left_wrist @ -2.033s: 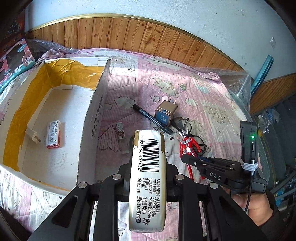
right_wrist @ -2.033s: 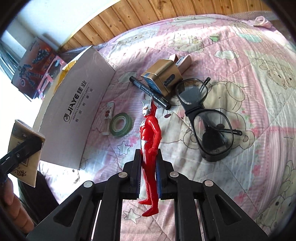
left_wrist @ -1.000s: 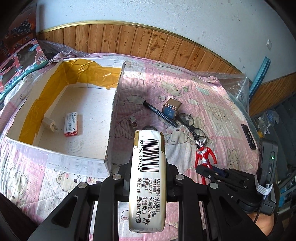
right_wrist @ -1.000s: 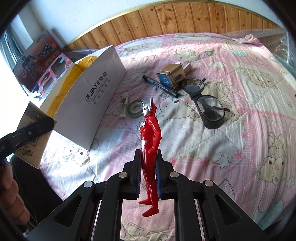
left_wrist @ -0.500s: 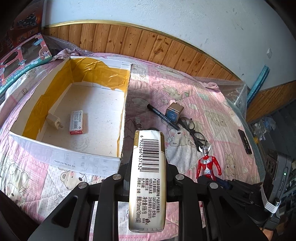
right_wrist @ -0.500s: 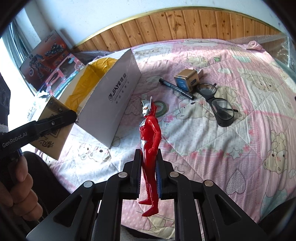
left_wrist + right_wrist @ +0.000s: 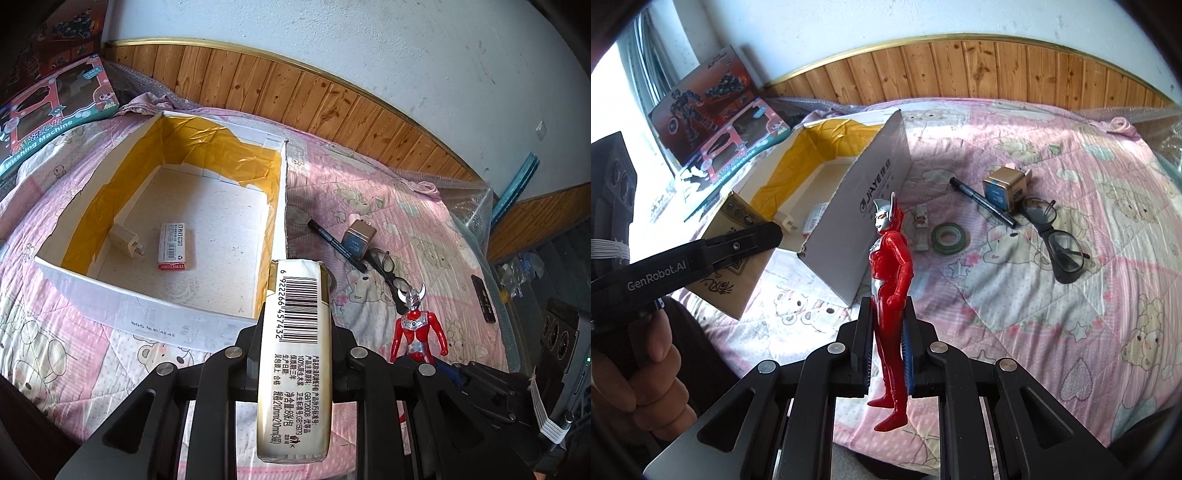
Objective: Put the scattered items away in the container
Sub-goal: 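Carry the cream box in the left tool while the right tool carries the red figure over the cardboard box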
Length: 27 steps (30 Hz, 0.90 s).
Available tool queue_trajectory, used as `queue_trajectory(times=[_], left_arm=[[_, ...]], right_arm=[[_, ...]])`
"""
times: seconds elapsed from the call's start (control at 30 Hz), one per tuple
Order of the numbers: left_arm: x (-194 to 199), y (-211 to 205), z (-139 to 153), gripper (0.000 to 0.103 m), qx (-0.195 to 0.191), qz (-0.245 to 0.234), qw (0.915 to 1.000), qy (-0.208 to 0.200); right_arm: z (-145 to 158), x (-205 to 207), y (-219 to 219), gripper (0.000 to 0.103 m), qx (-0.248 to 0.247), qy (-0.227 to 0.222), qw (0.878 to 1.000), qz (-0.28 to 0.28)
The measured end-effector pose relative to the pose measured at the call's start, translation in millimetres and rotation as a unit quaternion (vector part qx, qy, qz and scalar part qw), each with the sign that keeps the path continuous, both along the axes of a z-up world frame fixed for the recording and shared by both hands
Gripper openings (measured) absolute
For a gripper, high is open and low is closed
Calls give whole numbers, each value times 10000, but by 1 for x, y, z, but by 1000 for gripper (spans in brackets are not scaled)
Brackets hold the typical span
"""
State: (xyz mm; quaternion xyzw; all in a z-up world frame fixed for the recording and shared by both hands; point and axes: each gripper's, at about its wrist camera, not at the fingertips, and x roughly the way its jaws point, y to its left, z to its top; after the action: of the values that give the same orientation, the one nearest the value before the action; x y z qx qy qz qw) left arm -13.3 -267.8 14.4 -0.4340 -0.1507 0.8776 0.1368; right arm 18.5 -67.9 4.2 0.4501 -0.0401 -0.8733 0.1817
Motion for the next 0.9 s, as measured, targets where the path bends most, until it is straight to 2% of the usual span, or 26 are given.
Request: queue_trajectory(times=[0.9], left_arm=[[-15,-78,19,23,382,474,9980,177]], right_arm=[[49,-21,-100,13,35,366,9964,771]])
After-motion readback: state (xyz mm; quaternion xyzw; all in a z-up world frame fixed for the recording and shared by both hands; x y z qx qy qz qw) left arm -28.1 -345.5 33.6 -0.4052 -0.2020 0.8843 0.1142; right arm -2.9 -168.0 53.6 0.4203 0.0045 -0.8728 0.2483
